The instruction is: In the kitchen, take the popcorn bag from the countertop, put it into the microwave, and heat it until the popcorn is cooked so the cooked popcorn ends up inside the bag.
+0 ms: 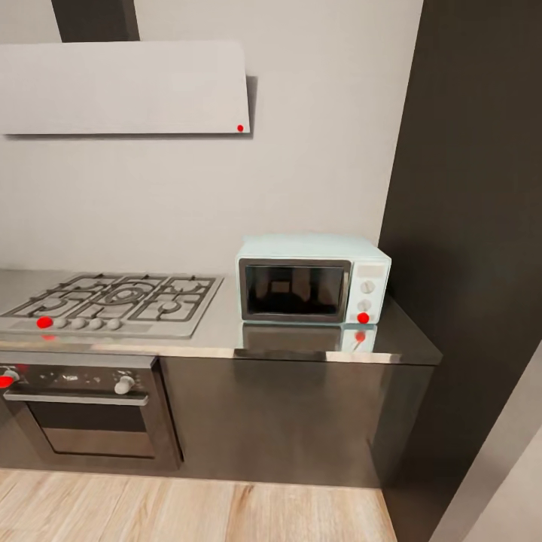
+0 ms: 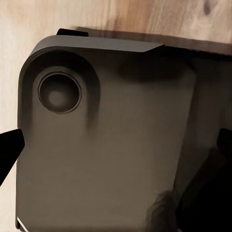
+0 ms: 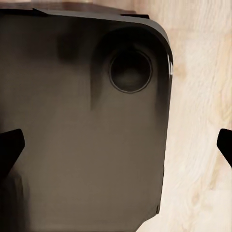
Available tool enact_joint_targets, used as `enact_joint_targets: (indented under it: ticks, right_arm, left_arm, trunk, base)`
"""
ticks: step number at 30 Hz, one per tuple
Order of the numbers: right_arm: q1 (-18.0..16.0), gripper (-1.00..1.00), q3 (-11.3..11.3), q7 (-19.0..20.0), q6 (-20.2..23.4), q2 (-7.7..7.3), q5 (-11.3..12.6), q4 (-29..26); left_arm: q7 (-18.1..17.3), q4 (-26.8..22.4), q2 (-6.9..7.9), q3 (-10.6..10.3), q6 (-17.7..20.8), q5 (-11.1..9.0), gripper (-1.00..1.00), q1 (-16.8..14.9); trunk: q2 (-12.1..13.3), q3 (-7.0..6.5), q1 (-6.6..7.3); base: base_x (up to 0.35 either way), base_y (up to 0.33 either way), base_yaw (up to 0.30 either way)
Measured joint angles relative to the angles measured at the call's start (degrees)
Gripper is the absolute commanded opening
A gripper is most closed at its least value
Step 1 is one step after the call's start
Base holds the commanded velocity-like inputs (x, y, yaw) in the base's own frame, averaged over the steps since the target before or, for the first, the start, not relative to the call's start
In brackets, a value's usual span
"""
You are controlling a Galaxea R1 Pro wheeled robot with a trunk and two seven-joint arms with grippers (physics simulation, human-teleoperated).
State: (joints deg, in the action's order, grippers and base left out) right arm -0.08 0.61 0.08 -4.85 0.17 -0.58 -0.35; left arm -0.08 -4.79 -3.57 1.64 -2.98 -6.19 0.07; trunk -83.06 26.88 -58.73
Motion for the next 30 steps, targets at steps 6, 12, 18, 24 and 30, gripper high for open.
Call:
enact_joint_targets:
  ticks: [6,12,18,24,30]
  right_arm:
    - [0.0,1.00,0.0,0.5,3.9,-0.39,-0.3,-16.8]
    - [0.0,1.00,-0.1,0.4,19.4,-0.41,-0.3,-43.4]
    - [-0.1,1.00,-0.3,0.3,29.4,-0.28,-0.3,-62.1]
    - [-2.8,1.00,-0.4,0.4,41.2,-0.21,-0.3,-79.1]
    - [-18.2,1.00,-0.4,0.3,55.0,-0.10,-0.3,-81.9]
  left_arm:
    - [0.0,0.1,-0.02,0.0,0.0,0.0,1.00,0.0]
    - [0.0,0.1,-0.02,0.0,0.0,0.0,1.00,0.0]
    - [0.0,0.1,-0.02,0.0,0.0,0.0,1.00,0.0]
    - [0.0,0.1,-0.02,0.0,0.0,0.0,1.00,0.0]
    - [0.0,0.1,-0.02,0.0,0.0,0.0,1.00,0.0]
  trunk:
    - [0.0,-0.01,0.00]
    - [0.0,-0.01,0.00]
    - [0.0,-0.01,0.00]
    - [0.0,-0.02,0.00]
    - [0.0,-0.02,0.00]
  base:
    - [0.000,0.000,0.000]
    - [0.000,0.000,0.000]
    - [0.000,0.000,0.000]
    - [0.000,0.000,0.000]
    - [0.000,0.000,0.000]
